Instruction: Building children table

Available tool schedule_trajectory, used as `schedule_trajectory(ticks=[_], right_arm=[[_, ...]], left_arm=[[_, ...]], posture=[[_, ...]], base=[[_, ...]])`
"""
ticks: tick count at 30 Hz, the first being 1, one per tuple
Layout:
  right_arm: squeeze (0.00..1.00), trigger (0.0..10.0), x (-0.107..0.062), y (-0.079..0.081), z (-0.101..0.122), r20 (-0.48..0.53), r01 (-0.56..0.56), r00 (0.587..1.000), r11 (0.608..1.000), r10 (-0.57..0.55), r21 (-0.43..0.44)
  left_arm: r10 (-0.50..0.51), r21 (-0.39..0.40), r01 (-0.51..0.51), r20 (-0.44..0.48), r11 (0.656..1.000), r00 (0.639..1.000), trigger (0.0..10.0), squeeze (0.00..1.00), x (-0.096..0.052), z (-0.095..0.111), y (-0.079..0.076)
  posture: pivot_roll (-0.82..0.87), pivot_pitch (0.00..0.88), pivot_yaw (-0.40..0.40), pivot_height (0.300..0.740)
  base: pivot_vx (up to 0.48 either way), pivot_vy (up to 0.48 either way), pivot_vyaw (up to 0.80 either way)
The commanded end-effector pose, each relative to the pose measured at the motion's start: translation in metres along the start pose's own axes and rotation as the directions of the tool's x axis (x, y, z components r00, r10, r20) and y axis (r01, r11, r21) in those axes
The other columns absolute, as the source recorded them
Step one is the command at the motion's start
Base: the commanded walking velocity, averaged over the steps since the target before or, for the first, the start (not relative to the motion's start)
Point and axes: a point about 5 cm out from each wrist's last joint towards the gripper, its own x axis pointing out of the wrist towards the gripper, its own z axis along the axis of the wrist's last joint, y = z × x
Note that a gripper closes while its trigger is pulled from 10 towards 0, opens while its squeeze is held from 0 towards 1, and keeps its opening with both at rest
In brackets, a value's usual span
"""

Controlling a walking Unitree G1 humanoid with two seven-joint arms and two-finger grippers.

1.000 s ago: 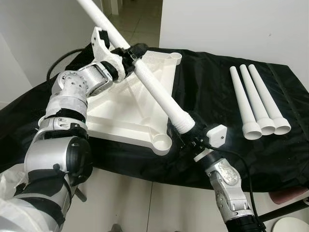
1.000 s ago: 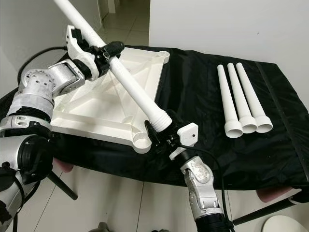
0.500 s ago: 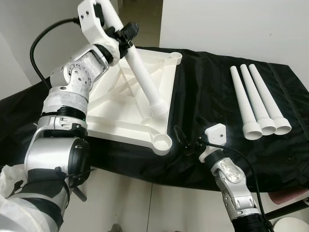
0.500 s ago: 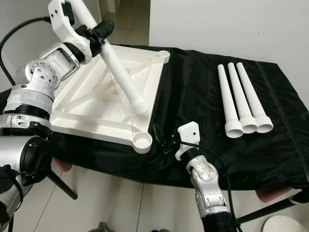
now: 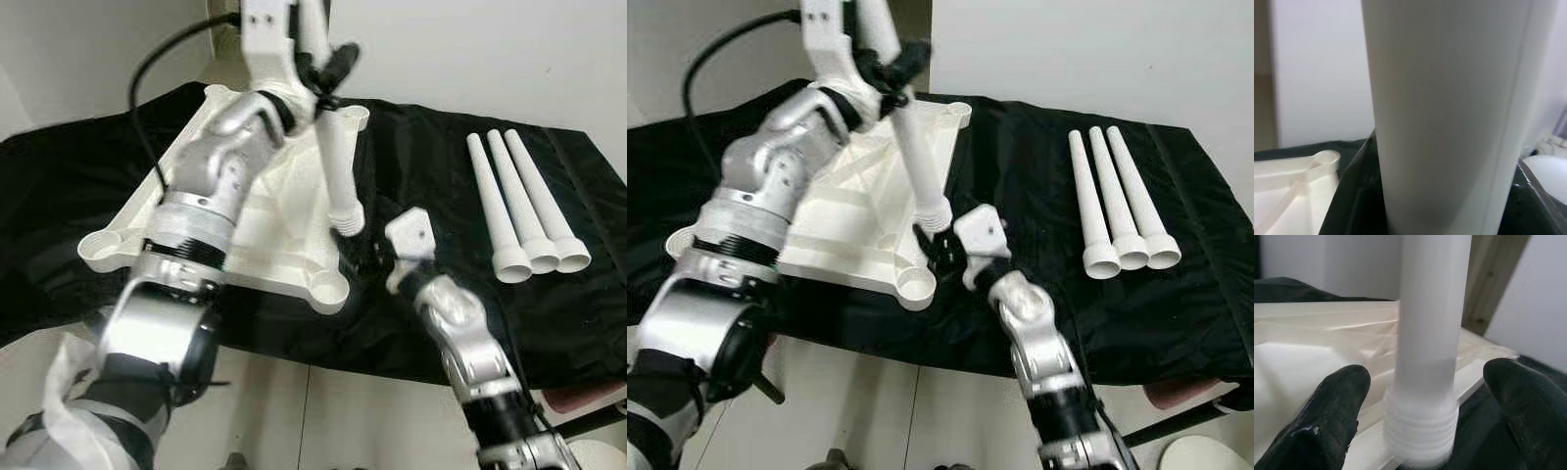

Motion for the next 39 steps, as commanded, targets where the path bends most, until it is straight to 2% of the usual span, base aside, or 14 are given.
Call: schedule_trajectory(ticks=[1,6,13,20,21,22,23,26,27,39], right_arm=[[0.0,10.0,0.0,0.0,-0.006,-0.044,0.014,0.999,1.0,-0.014,0.001],[0.0,10.0,0.013,-0.007,0.0,-0.042,0.055,0.998,0.998,-0.057,-0.042],[0.0,10.0,0.031,-0.01,0.001,-0.083,0.053,0.995,0.995,-0.06,-0.086],[0.0,10.0,0.04,-0.011,0.002,-0.108,0.041,0.993,0.995,-0.051,-0.095],[0.0,5.8,0.042,-0.011,0.003,-0.104,0.03,0.994,0.995,-0.041,-0.098],[0.0,5.8,0.043,-0.01,0.003,-0.1,0.025,0.994,0.995,-0.035,-0.098],[0.0,2.4,0.044,-0.01,0.004,-0.097,0.025,0.995,0.994,-0.035,-0.102],[0.0,2.5,0.046,-0.01,0.005,-0.093,0.029,0.995,0.994,-0.039,-0.107],[0.0,0.0,0.046,-0.01,0.006,-0.089,0.025,0.995,0.994,-0.035,-0.102],[0.0,0.0,0.044,-0.01,0.002,-0.1,0.045,0.994,0.997,-0.051,-0.057]], left_arm=[[-0.032,0.045,0.031,0.031,0.999,0.999,10.0,0.0,0.0,0.007,-0.004],[-0.056,0.038,0.055,0.043,0.998,0.998,10.0,0.0,0.003,0.007,-0.016],[-0.086,0.045,0.083,0.059,0.995,0.995,10.0,0.0,0.004,0.008,-0.031],[-0.108,0.045,0.105,0.065,0.993,0.992,10.0,0.0,0.005,0.007,-0.041],[-0.117,0.044,0.114,0.068,0.993,0.991,10.0,0.0,0.006,0.007,-0.044],[-0.12,0.043,0.117,0.07,0.992,0.99,10.0,0.0,0.007,0.008,-0.046],[-0.122,0.042,0.12,0.071,0.992,0.99,10.0,0.0,0.007,0.008,-0.047],[-0.124,0.041,0.121,0.072,0.992,0.99,10.0,0.0,0.007,0.008,-0.048],[-0.126,0.043,0.123,0.072,0.992,0.989,10.0,0.0,0.007,0.008,-0.048],[-0.125,0.055,0.122,0.072,0.991,0.99,10.0,0.0,0.007,0.009,-0.049]], posture=[[-0.02,0.018,-0.022,0.74],[-0.01,0.017,-0.023,0.74],[0.0,0.011,-0.029,0.74],[0.0,0.009,-0.031,0.74],[0.01,0.008,-0.031,0.74],[0.01,0.008,-0.031,0.74],[0.01,0.008,-0.03,0.74],[0.01,0.008,-0.03,0.74],[0.01,0.007,-0.029,0.74],[0.01,0.002,-0.023,0.74]], base=[[0.0,0.0,0.0],[0.0,0.0,0.0],[0.0,0.0,0.0],[0.0,0.0,0.0],[0.0,0.0,0.0],[0.0,0.0,0.0],[0.0,0.0,0.0],[0.0,0.0,0.0],[0.0,0.0,0.0],[0.0,0.0,0.0]])
